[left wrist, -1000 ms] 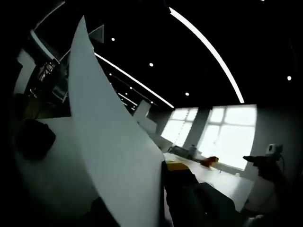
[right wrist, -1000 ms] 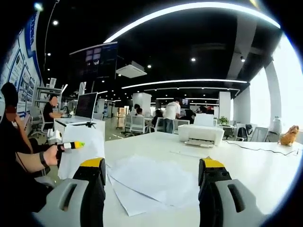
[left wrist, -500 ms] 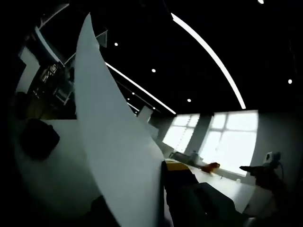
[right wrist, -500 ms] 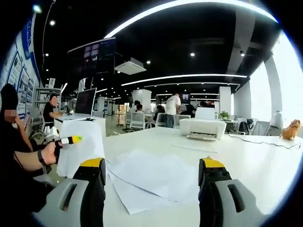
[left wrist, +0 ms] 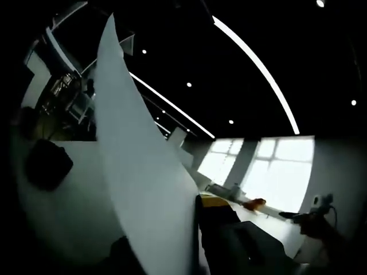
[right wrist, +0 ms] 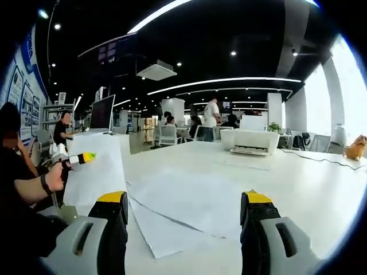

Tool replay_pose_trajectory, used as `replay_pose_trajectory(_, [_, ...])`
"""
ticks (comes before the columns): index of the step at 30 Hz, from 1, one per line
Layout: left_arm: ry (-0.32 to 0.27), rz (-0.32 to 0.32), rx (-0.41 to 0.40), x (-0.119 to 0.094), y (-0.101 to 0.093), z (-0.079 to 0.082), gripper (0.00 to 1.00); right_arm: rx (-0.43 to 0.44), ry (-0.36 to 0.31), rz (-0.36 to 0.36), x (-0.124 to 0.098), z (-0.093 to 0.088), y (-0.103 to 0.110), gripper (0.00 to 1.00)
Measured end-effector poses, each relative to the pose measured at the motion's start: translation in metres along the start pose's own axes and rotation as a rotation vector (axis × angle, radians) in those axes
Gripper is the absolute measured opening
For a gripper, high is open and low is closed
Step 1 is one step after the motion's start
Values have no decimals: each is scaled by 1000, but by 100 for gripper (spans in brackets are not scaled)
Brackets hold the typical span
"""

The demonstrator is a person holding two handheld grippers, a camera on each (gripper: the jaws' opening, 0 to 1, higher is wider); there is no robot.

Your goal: Organize the stack of printing papers by aligning and flattening the scattered papers on the table

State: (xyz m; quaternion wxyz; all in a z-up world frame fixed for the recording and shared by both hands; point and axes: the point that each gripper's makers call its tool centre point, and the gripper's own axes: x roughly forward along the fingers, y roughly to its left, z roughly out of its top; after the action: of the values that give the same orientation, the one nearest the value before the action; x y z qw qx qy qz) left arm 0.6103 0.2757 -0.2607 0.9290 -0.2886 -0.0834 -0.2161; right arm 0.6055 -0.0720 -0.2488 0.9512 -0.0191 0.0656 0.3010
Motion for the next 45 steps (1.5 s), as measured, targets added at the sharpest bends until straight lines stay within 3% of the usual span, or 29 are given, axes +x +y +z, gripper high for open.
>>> replay_pose_trajectory(6, [2,0,5,-1,-5,-1,6,35,11,-29,13,-9,0,75])
replay_pose_trajectory(11, [2,-4,4,-2,-6,-1,6,63,40,-2,26,-23,9,75])
replay_pose_trajectory(38, [28,-33,-12,0,-19,-6,6,68,150,-167,58,-74,-36,72])
replay_pose_trajectory(45, [29,-35,-17,1,-9,-5,6,34,216,-190,62,-88,-43,70])
